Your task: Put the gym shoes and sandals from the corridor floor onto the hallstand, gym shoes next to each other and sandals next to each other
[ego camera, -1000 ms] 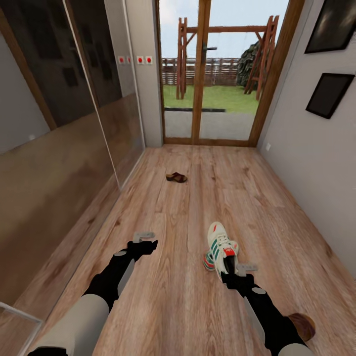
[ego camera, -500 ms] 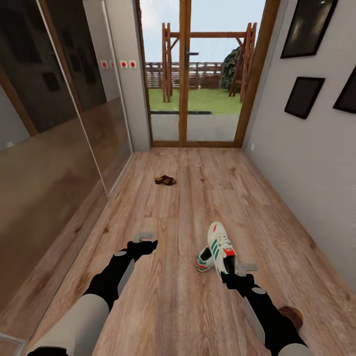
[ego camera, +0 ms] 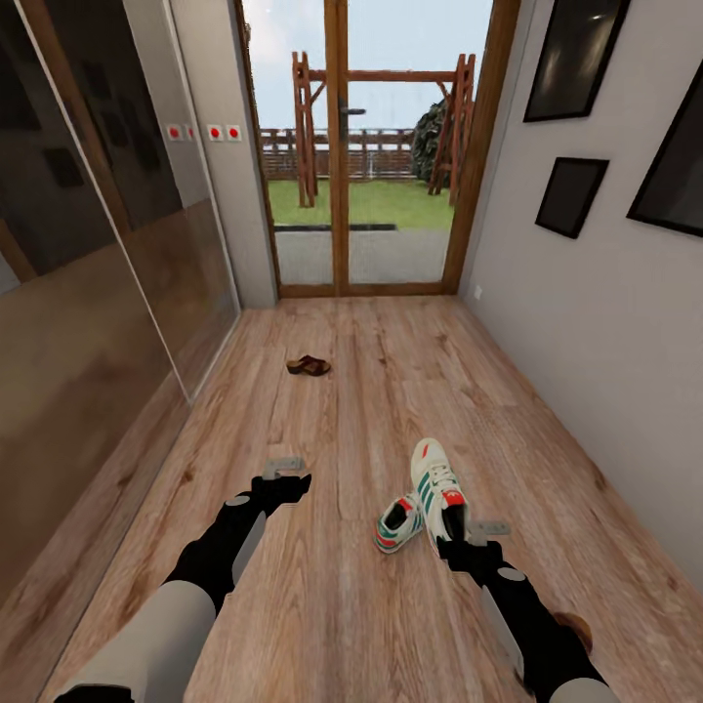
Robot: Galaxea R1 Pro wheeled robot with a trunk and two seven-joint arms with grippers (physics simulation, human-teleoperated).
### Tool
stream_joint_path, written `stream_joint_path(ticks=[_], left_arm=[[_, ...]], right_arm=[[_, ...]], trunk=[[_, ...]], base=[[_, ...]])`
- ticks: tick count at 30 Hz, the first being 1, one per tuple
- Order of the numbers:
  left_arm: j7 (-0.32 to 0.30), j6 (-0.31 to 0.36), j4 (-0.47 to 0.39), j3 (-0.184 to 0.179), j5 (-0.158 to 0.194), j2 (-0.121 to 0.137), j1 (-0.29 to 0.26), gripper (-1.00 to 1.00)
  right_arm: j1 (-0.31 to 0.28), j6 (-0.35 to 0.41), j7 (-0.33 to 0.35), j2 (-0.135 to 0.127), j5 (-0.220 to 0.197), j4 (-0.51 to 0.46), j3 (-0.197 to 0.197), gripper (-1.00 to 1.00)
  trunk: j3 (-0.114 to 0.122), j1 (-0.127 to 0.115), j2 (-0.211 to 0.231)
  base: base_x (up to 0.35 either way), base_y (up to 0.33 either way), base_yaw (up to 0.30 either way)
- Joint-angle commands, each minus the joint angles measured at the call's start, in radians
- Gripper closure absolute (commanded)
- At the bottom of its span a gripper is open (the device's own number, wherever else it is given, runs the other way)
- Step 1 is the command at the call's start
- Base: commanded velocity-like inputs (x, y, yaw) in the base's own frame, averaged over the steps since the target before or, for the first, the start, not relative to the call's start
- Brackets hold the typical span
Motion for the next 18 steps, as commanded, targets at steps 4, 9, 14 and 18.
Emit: stream_joint_path(ticks=[4,9,14,18], left_arm=[[-0.003,0.006,-0.002,0.0,0.001,0.0,0.0,-1.0],[-0.002,0.006,-0.002,0.0,0.001,0.0,0.0,-1.0],[-0.002,0.006,-0.002,0.0,0.001,0.0,0.0,-1.0],[-0.003,0.006,-0.002,0.0,0.001,0.0,0.0,-1.0]], right_arm=[[0.0,0.006,0.0,0.0,-0.001,-0.001,0.0,1.0],[0.0,0.006,0.0,0.0,-0.001,-0.002,-0.001,1.0],[0.0,0.007,0.0,-0.001,-0.001,-0.002,-0.001,1.0],[0.0,0.007,0.001,-0.001,-0.001,-0.002,-0.001,1.0]], trunk=[[-0.001,0.0,0.0],[-0.001,0.0,0.0],[-0.001,0.0,0.0],[0.0,0.0,0.0]], base=[[0.336,0.083,-0.009],[0.341,0.033,-0.003],[0.342,0.007,-0.007],[0.343,0.001,-0.145]])
